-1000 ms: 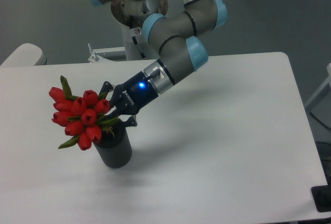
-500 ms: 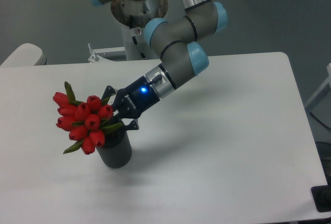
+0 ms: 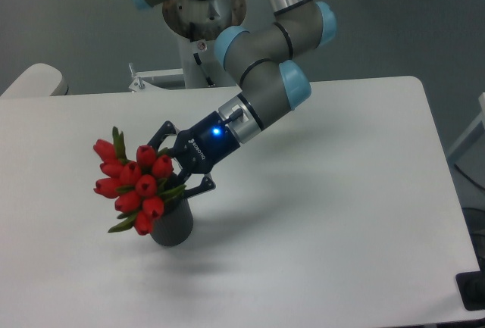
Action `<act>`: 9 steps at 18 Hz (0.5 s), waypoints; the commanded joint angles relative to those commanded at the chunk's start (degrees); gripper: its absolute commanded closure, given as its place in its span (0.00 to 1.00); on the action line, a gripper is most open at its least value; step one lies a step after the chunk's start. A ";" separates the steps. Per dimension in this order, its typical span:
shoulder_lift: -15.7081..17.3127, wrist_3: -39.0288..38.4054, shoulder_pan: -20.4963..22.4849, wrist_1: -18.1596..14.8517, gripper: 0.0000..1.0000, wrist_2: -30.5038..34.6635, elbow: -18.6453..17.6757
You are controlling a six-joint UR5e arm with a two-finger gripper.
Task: Insert the flowers into the vase
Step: 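Open the gripper to release the tulips and pull back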
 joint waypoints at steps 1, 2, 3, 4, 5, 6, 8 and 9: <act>0.09 0.00 0.00 0.00 0.21 0.00 -0.09; 0.09 0.09 0.00 0.00 0.02 0.00 -0.09; 0.26 0.00 0.09 0.00 0.00 0.00 0.00; 0.35 0.09 0.52 0.00 0.00 0.00 0.00; 0.44 0.09 0.96 0.09 0.00 0.00 0.00; 0.44 0.09 1.32 0.09 0.00 0.09 0.00; 1.49 0.18 1.93 0.09 0.00 0.53 -0.17; 2.28 0.09 2.46 0.00 0.00 0.61 -0.35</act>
